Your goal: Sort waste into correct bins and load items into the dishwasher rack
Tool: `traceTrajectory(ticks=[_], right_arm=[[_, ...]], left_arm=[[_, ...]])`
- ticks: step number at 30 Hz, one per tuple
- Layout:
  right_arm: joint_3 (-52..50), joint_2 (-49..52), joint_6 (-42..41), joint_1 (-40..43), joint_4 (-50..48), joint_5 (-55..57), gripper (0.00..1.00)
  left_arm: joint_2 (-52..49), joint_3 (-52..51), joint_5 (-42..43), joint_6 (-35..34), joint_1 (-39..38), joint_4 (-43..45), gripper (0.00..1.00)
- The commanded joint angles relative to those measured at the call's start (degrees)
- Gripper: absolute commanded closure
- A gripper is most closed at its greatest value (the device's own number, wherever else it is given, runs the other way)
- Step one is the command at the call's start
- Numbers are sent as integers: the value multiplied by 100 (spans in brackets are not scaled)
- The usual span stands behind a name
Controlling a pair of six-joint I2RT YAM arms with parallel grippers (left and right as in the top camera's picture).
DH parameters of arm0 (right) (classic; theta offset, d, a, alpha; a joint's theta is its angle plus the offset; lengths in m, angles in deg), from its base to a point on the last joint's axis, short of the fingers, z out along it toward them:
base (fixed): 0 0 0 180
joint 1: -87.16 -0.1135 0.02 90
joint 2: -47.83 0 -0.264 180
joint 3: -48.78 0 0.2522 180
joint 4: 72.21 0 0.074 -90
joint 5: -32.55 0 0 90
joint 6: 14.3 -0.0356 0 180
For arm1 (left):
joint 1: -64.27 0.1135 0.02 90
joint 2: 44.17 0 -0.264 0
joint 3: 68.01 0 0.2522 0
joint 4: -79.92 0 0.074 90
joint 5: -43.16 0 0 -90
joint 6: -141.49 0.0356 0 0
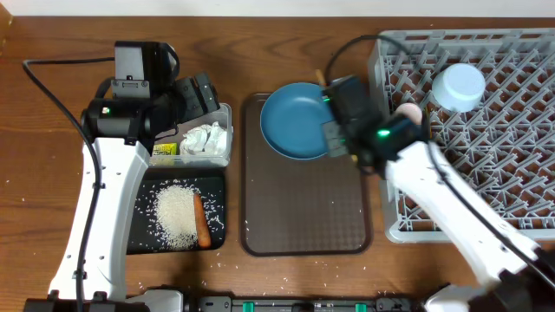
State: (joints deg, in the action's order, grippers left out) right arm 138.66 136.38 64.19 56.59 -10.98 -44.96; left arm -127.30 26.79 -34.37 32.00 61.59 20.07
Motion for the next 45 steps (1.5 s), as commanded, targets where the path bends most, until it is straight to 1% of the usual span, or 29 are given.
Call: traceTrajectory(ticks=[1, 5, 9, 18, 25, 30, 39, 45], right_arm=[[120, -424, 474, 391, 212, 68, 99], [120, -841, 691, 1045, 719, 173, 99], [118, -962, 686, 1641, 1117, 273, 99], [-125, -798, 691, 2645, 896, 498, 99], [-422, -501, 763, 2994, 579, 518, 99], [-656, -280, 1161, 3064, 236, 533, 99], [-660, -42, 1670, 3130, -63, 531, 99], [-660, 74, 1766, 3185, -76, 492, 99]], left_arm=[[83, 20, -55, -2, 24, 2, 5], [83, 20, -55, -2, 24, 2, 5], [83, 20, -55, -2, 24, 4, 5], [83, 20, -55, -2, 24, 2, 5], [83, 20, -55, -2, 24, 4, 5], [83, 20, -55, -2, 24, 2, 5], [83, 20, -55, -2, 24, 4, 5], [83, 20, -55, -2, 24, 4, 5]])
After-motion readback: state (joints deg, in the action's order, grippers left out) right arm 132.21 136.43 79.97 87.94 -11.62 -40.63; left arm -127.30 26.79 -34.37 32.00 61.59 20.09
